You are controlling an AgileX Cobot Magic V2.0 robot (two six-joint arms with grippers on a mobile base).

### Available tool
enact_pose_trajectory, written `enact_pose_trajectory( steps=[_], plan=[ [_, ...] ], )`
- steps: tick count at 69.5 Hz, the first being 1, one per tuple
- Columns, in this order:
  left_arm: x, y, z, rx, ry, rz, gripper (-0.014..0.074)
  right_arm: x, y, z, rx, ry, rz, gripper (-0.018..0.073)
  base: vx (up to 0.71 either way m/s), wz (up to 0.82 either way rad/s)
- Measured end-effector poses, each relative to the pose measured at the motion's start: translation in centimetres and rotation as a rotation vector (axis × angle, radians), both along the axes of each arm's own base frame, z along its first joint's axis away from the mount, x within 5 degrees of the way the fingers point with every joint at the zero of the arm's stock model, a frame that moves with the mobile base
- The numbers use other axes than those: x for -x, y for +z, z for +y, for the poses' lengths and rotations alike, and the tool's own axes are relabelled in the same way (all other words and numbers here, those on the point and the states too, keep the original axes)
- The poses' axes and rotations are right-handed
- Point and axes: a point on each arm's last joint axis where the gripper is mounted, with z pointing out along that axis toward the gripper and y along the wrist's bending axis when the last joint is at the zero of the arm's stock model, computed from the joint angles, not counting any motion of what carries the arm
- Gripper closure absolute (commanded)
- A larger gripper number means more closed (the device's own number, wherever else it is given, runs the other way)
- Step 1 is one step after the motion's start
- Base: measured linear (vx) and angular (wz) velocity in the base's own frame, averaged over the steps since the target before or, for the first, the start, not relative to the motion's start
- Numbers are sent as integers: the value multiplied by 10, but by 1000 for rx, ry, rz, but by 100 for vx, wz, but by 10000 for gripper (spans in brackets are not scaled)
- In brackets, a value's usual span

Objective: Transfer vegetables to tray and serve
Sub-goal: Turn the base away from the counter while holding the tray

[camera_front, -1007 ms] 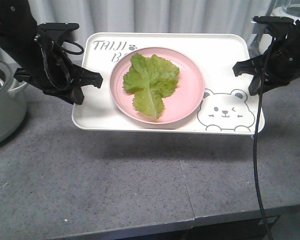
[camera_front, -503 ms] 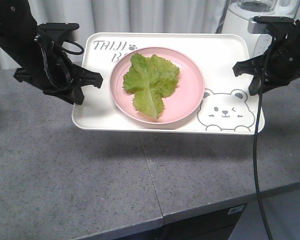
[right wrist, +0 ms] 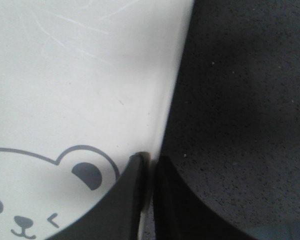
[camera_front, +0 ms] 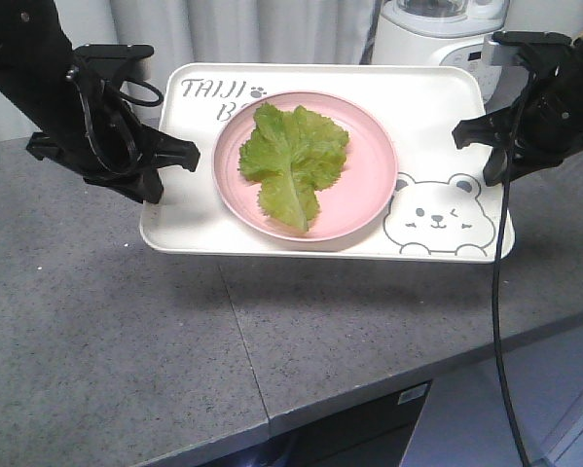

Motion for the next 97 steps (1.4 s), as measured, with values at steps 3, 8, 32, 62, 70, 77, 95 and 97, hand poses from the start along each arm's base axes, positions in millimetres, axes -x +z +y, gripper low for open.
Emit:
enact_pose_trajectory(
  steps=[3, 8, 32, 62, 70, 77, 95, 97],
  plan=[
    [0, 0, 0, 0, 0, 0, 602, 0, 0, 0, 0, 0, 0, 568, -1, -19],
    [0, 0, 0, 0, 0, 0, 602, 0, 0, 0, 0, 0, 0, 568, -1, -18],
    [0, 0, 0, 0, 0, 0, 602, 0, 0, 0, 0, 0, 0, 568, -1, -19],
    [0, 0, 0, 0, 0, 0, 602, 0, 0, 0, 0, 0, 0, 568, -1, -24],
    [0, 0, 0, 0, 0, 0, 602, 0, 0, 0, 0, 0, 0, 568, -2, -26],
    [0, 0, 0, 0, 0, 0, 602, 0, 0, 0, 0, 0, 0, 568, -3, -27],
    [0, 0, 0, 0, 0, 0, 602, 0, 0, 0, 0, 0, 0, 568, -2, -28],
    [0, 0, 0, 0, 0, 0, 602, 0, 0, 0, 0, 0, 0, 568, -2, -28]
  ],
)
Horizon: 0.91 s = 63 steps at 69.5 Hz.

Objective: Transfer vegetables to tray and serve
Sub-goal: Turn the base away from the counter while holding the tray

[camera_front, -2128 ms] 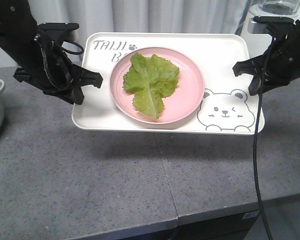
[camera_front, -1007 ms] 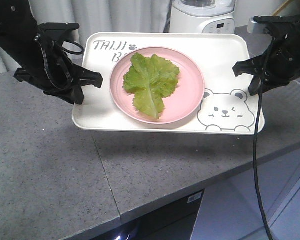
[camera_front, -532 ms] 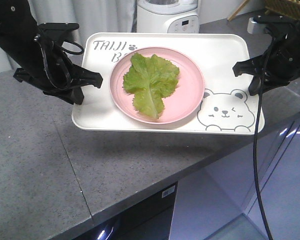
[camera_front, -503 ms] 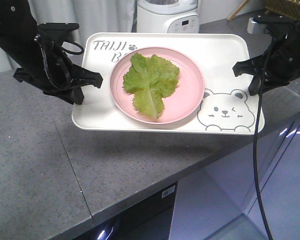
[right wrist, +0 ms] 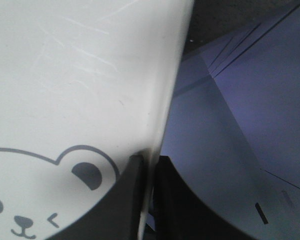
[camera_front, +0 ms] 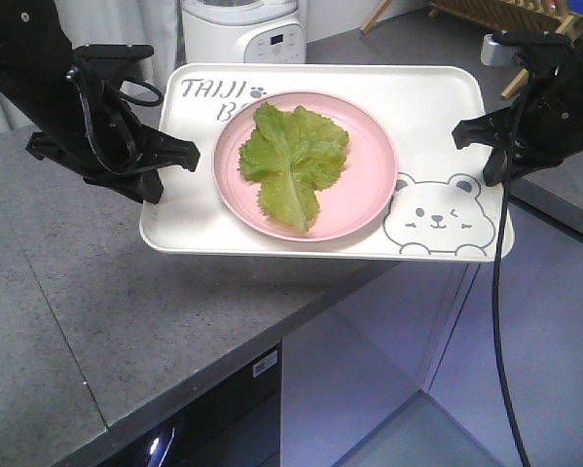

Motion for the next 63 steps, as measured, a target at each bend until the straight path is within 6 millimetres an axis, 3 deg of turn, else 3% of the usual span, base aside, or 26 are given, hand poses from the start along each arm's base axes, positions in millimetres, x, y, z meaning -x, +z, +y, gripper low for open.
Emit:
enact_pose_trajectory(
  steps=[63],
  plan=[
    [0, 0, 0, 0, 0, 0, 602, 0, 0, 0, 0, 0, 0, 568, -3, -30]
  ],
)
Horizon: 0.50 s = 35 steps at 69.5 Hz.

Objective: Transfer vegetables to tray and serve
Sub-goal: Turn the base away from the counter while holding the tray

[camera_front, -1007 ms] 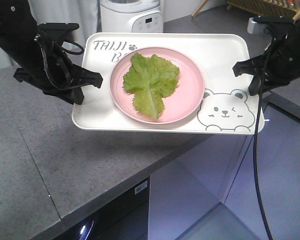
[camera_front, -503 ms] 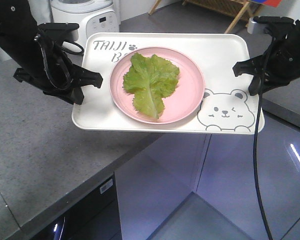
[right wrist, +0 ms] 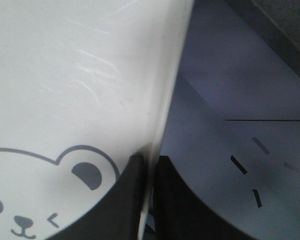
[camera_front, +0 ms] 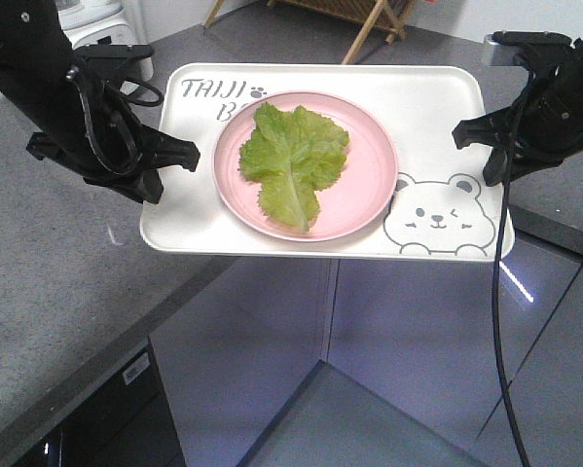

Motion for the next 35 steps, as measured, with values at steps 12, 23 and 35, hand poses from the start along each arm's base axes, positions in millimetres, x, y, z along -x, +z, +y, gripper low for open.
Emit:
enact_pose_trajectory(
  steps=[12, 23, 35],
  plan=[
    [0, 0, 0, 0, 0, 0, 602, 0, 0, 0, 0, 0, 0, 568, -2, -28],
    [0, 0, 0, 0, 0, 0, 602, 0, 0, 0, 0, 0, 0, 568, -2, -28],
    [0, 0, 0, 0, 0, 0, 602, 0, 0, 0, 0, 0, 0, 568, -2, -27]
  ],
)
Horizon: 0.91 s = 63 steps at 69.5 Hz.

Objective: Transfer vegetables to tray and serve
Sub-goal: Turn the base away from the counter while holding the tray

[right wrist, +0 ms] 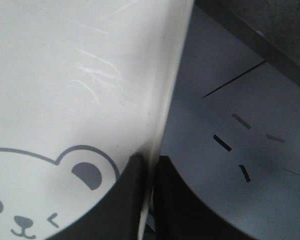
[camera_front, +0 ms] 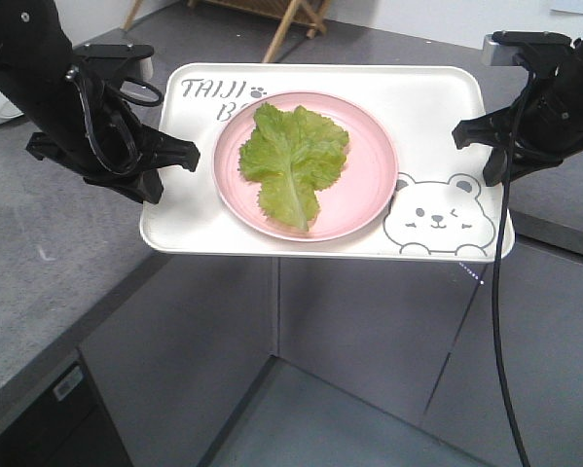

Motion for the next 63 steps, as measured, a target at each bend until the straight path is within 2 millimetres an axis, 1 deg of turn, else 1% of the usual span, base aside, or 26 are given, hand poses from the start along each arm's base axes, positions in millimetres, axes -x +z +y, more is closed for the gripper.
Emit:
enact_pose_trajectory(
  steps=[35, 63],
  plan=[
    [0, 0, 0, 0, 0, 0, 602, 0, 0, 0, 0, 0, 0, 568, -2, -26],
    [0, 0, 0, 0, 0, 0, 602, 0, 0, 0, 0, 0, 0, 568, -2, -19]
  ],
)
